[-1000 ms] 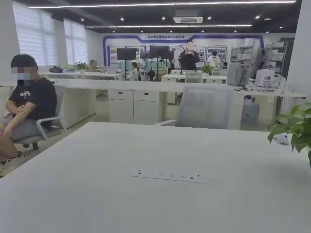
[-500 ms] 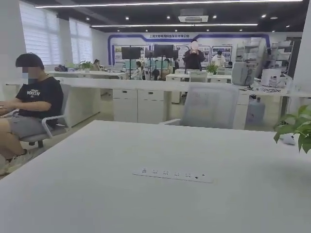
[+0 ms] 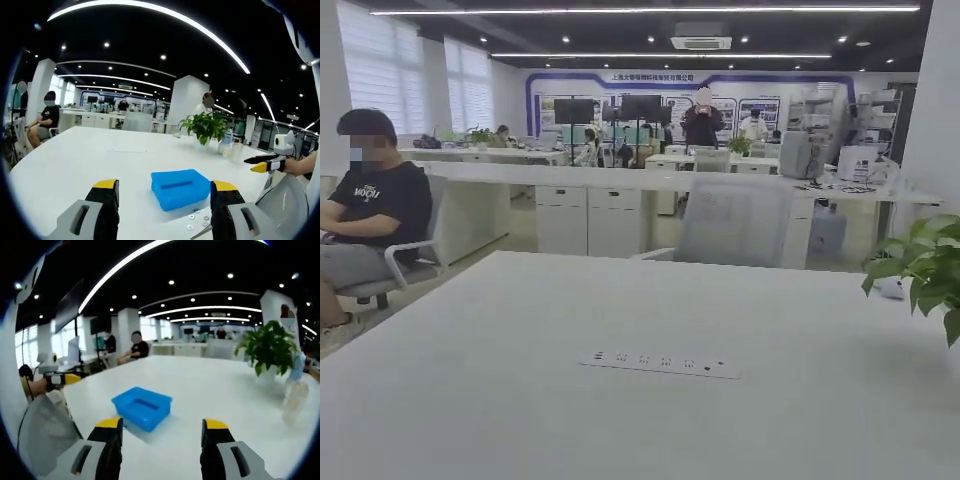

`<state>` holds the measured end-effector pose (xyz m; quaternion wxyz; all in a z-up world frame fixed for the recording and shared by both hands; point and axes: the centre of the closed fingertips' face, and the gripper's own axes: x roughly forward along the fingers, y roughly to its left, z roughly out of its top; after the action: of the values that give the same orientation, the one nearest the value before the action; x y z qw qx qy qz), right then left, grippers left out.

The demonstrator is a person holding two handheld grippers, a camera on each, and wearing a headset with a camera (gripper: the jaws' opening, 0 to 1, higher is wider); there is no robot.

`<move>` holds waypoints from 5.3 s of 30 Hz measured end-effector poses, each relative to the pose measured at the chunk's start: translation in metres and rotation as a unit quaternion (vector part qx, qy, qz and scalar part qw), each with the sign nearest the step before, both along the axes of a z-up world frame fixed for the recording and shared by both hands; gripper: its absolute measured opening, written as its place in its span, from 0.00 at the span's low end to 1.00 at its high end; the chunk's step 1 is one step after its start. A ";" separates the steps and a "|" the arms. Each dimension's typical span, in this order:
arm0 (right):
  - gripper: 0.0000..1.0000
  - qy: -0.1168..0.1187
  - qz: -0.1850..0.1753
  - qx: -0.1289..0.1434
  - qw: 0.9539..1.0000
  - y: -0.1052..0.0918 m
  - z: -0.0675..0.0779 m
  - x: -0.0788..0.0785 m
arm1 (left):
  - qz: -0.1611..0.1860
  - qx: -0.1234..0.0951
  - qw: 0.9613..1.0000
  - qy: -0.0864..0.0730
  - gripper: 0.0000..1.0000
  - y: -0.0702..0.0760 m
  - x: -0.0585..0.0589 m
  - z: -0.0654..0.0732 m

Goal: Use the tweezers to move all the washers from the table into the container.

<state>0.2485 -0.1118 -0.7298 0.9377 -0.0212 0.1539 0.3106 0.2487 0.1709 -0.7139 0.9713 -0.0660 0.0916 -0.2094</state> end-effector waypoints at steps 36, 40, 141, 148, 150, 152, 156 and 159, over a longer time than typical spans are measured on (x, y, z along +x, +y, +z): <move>0.48 0.048 0.034 -0.112 0.992 -0.008 -0.025 -0.006 | -0.047 -0.052 0.997 0.038 0.75 -0.013 -0.004 -0.006; 0.40 0.060 0.087 -0.134 0.985 0.010 -0.025 -0.011 | -0.110 0.003 0.989 0.101 0.71 -0.029 -0.014 -0.031; 0.06 0.083 0.423 -0.256 0.865 0.174 -0.110 -0.047 | -0.460 0.352 0.811 0.088 0.00 -0.100 -0.057 -0.037; 0.07 0.103 0.413 -0.235 0.874 0.175 -0.115 -0.042 | -0.464 0.345 0.811 0.090 0.00 -0.110 -0.047 -0.035; 0.07 0.110 0.410 -0.229 0.876 0.174 -0.115 -0.040 | -0.465 0.348 0.809 0.090 0.00 -0.112 -0.042 -0.034; 0.08 0.113 0.410 -0.227 0.876 0.174 -0.114 -0.040 | -0.471 0.339 0.808 0.101 0.00 -0.116 -0.038 -0.034; 0.16 0.145 0.423 -0.217 0.867 0.171 -0.107 -0.049 | -0.486 0.322 0.803 0.123 0.00 -0.122 -0.036 -0.035; 0.18 0.142 0.419 -0.196 0.875 0.173 -0.092 -0.047 | -0.495 0.322 0.797 0.130 0.00 -0.125 -0.033 -0.036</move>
<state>0.2016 0.0607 -0.8223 0.6647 -0.2225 0.3194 0.6377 0.2153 0.0460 -0.7498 0.6795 0.2779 0.2993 -0.6094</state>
